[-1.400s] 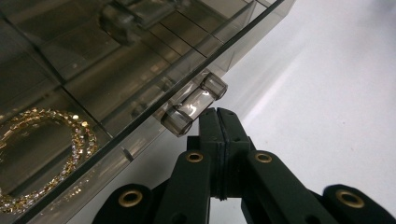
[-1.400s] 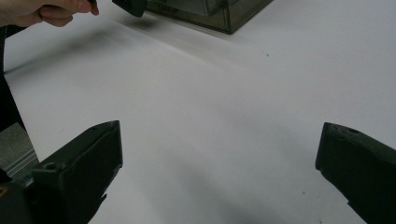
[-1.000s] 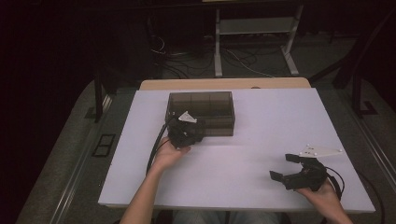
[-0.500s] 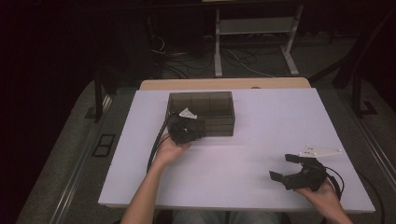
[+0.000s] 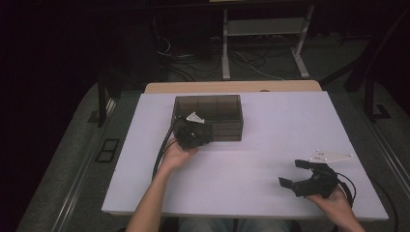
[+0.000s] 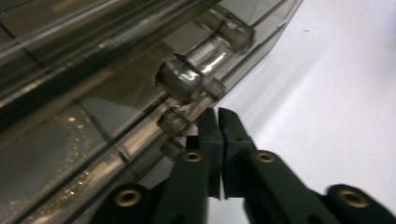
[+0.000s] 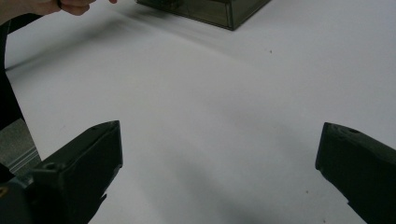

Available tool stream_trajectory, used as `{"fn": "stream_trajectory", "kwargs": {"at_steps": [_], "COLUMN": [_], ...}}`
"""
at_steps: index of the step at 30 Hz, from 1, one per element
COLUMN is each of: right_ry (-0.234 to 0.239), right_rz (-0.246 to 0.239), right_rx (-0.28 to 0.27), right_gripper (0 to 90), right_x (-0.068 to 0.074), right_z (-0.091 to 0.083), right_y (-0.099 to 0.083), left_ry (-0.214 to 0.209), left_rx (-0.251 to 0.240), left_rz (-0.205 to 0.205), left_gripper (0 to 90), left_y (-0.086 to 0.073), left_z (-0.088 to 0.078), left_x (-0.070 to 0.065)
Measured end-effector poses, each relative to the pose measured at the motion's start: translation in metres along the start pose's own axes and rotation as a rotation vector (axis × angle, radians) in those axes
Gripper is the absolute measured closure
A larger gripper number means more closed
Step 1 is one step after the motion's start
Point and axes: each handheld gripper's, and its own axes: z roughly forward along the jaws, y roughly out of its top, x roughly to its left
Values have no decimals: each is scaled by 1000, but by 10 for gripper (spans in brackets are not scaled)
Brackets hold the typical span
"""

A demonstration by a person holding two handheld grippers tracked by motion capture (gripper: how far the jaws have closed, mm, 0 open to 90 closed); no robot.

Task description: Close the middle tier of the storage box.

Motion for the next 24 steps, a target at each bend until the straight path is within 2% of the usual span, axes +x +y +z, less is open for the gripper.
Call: {"fn": "stream_trajectory", "kwargs": {"at_steps": [4, 8, 11, 18, 24], "right_ry": [-1, -1, 0, 3, 5], "right_rz": [-3, -5, -4, -4, -8], "right_rx": [-3, -4, -4, 0, 1], "right_gripper": [1, 1, 1, 1, 1], "right_x": [0, 0, 0, 0, 1], "right_z": [0, 0, -1, 0, 1], "right_y": [0, 0, 0, 0, 1], "left_ry": [-4, -38, -67, -92, -114], "left_rx": [-15, -34, -34, -40, -102], "left_rz": [2, -4, 12, 31, 12], "left_gripper": [771, 668, 576, 406, 247], "left_y": [-2, -6, -9, -18, -25], "left_z": [-5, -10, -15, -29, -42], "left_x": [-3, -5, -7, -13, -17]}}
